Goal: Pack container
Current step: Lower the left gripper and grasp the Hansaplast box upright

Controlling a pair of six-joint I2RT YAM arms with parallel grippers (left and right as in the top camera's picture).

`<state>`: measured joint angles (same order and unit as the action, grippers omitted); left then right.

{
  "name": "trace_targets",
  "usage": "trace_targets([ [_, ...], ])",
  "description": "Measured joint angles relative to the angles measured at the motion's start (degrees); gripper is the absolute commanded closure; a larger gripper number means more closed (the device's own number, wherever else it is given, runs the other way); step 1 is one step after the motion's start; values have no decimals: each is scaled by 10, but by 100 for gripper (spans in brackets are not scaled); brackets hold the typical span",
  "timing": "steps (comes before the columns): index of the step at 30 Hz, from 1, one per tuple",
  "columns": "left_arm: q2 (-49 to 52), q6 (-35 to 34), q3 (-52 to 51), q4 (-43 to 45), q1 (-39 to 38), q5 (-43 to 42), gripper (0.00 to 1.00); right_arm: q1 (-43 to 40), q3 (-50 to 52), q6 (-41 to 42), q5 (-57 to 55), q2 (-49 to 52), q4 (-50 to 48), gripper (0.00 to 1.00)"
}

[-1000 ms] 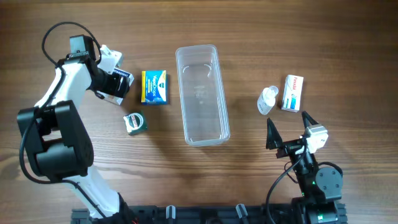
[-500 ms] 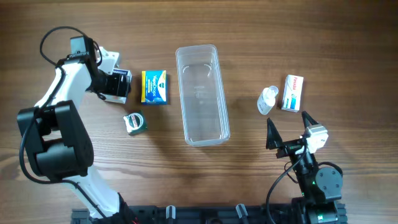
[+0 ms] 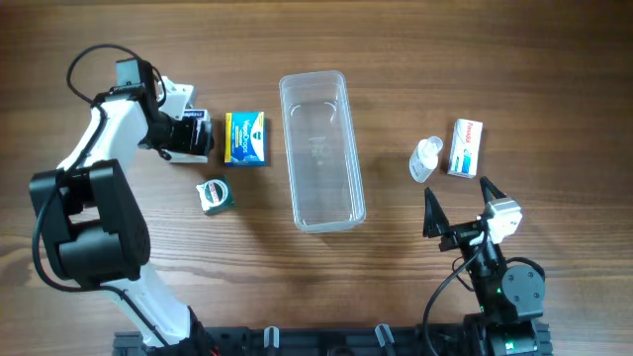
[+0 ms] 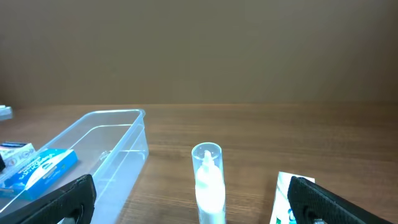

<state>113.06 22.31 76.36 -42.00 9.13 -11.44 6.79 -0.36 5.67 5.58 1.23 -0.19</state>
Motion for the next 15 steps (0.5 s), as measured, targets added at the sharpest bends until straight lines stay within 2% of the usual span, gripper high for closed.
trace_targets([
  [15,0,-2,0,51,0,-17,1,0,0,0,0,0,0,0],
])
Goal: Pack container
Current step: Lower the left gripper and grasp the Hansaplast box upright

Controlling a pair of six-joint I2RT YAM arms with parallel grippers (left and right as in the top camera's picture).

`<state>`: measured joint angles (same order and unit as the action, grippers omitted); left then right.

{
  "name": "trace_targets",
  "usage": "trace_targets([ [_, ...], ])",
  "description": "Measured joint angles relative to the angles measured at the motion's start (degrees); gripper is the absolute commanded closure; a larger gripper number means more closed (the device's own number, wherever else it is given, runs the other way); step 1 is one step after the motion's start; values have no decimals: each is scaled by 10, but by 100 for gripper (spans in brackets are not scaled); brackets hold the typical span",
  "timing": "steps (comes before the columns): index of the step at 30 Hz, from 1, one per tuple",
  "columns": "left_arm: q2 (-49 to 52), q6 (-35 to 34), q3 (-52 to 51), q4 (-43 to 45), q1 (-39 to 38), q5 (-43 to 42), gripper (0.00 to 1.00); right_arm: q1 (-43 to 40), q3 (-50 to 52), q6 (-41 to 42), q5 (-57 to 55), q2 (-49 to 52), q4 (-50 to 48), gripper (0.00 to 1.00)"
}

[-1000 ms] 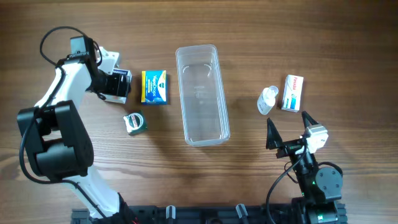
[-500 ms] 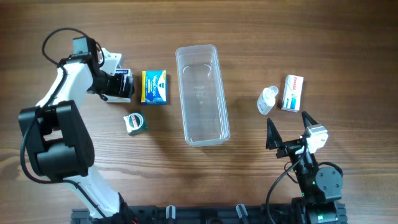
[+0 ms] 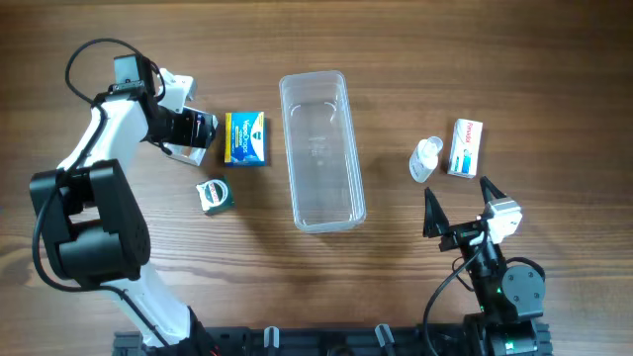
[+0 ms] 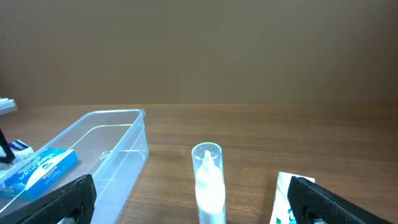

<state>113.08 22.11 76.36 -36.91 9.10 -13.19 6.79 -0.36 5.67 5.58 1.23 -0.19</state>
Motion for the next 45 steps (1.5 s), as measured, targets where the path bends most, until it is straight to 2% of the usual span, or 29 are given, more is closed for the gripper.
trace_targets([
  [8,0,0,0,1,0,17,2,0,0,0,0,0,0,0],
  [14,0,0,0,1,0,24,9,0,0,0,0,0,0,0],
  [17,0,0,0,1,0,25,0,0,0,0,0,0,0,0],
  [24,23,0,0,1,0,27,1,0,0,0,0,0,0,0],
  [29,30,7,0,3,0,42,9,0,0,0,0,0,0,0],
  [33,30,11,0,3,0,50,23,0,0,0,0,0,0,0],
  [35,30,12,0,3,0,52,27,0,0,0,0,0,0,0],
  [45,26,11,0,7,0,53,26,0,0,0,0,0,0,0],
])
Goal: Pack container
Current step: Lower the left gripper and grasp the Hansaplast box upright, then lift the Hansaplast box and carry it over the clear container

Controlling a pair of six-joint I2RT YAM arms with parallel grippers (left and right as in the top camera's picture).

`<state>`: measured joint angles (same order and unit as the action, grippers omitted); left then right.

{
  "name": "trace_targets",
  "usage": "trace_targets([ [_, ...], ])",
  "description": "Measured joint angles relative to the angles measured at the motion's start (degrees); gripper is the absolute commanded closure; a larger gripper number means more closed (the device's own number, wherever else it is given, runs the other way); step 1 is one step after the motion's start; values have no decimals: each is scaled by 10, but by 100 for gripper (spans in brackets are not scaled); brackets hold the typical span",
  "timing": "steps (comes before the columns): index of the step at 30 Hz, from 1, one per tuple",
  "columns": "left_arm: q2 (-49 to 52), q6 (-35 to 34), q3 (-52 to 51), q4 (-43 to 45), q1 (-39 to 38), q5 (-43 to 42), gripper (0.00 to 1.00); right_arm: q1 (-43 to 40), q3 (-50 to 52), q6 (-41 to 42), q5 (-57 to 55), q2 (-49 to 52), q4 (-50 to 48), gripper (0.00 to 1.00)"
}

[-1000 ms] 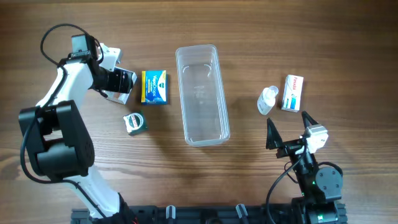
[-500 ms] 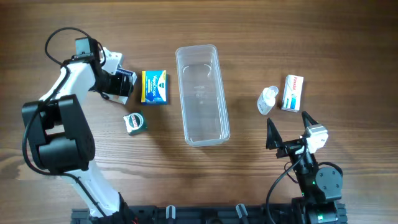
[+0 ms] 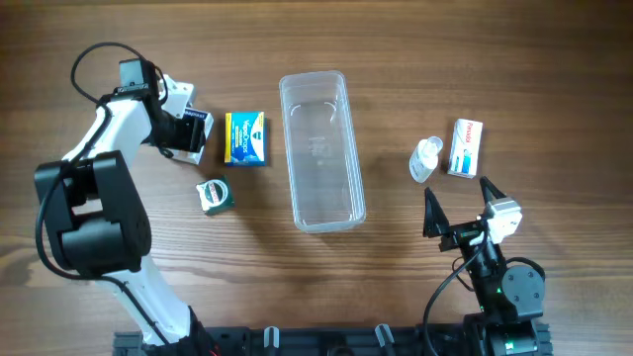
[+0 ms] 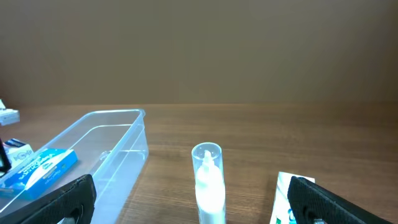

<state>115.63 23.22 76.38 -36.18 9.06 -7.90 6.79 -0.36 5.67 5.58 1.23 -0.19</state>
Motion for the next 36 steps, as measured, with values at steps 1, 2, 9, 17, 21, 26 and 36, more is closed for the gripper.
trace_targets([
  [1,-1,0,0,1,0,0,24,0,0,0,0,0,0,0],
  [2,-6,-3,0,3,0,0,23,0,0,0,0,0,0,0],
  [9,-83,-91,0,10,-1,-5,28,0,0,0,0,0,0,0],
  [17,-179,-261,0,-4,-43,-55,29,0,0,0,0,0,0,0],
  [21,-216,-353,0,-7,-99,-64,33,0,0,0,0,0,0,0],
  [26,-249,-437,0,-6,-187,-68,32,0,0,0,0,0,0,0],
  [36,-250,-535,0,19,-356,-3,32,0,0,0,0,0,0,0],
])
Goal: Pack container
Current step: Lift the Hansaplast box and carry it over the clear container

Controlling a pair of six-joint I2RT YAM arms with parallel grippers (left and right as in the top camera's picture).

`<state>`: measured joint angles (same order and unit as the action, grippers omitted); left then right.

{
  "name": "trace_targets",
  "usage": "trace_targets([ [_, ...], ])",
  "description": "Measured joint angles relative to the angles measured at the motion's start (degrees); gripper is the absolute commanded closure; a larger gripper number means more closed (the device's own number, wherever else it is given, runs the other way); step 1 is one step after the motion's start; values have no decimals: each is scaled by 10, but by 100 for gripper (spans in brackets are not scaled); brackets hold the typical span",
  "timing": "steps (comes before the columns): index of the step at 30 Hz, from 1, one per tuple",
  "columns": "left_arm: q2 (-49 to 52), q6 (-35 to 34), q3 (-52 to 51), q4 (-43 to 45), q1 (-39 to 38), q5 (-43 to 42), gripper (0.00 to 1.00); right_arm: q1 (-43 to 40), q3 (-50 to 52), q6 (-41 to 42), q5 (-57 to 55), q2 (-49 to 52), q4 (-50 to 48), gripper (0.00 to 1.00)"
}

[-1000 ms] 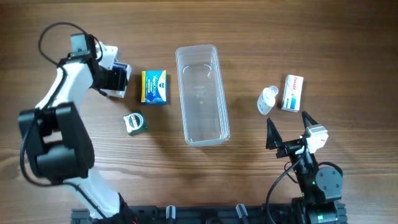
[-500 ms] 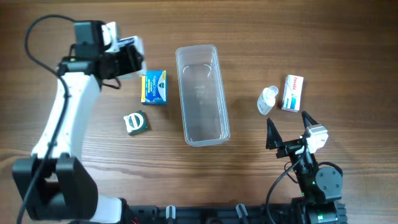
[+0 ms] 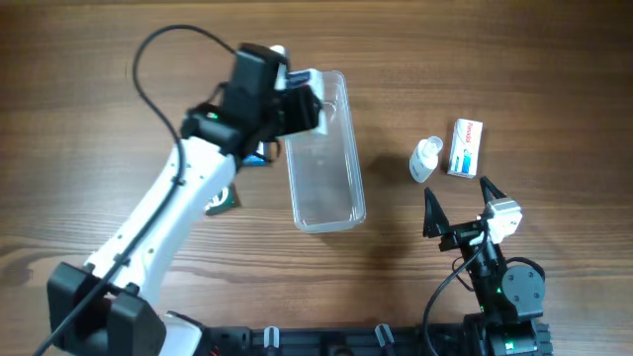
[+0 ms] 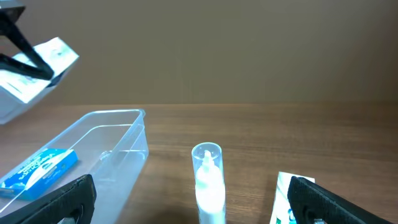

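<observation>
The clear plastic container (image 3: 323,158) lies lengthwise at the table's centre with nothing in it. My left gripper (image 3: 303,101) hangs over its far left corner, shut on a small white box (image 4: 38,67) held up in the air. A blue and yellow box (image 4: 37,169) lies left of the container, mostly hidden under the left arm in the overhead view. A small capped white bottle (image 3: 425,158) and a white box with red print (image 3: 465,146) lie to the right. My right gripper (image 3: 460,205) rests open just short of them, holding nothing.
A green tape measure (image 3: 224,199) peeks out from under the left arm, left of the container's near end. The left arm (image 3: 178,198) slants across the table's left half. The right arm's base (image 3: 509,287) sits at the near right edge.
The left arm has swung from the far left to over the container's far left corner, and the white box has come off the table in its gripper. The right arm has not moved.
The left gripper was at a white box lying left of the blue and yellow box, and at the two later moments it was still there, slightly shifted. Now that box is held high over the container's far end. The right gripper stayed open and still throughout.
</observation>
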<state>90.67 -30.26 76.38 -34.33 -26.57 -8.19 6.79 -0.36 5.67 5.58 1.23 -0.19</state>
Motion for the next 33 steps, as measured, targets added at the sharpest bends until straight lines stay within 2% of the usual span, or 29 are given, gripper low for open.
trace_targets([
  [5,11,-28,0,13,-70,47,32,0,0,0,0,0,0,0],
  [11,35,-61,0,20,-110,97,30,0,0,0,0,0,0,0],
  [26,92,-87,0,18,-111,194,23,0,0,0,0,0,0,0],
  [33,108,-90,0,13,-89,208,24,0,0,0,0,0,0,0],
])
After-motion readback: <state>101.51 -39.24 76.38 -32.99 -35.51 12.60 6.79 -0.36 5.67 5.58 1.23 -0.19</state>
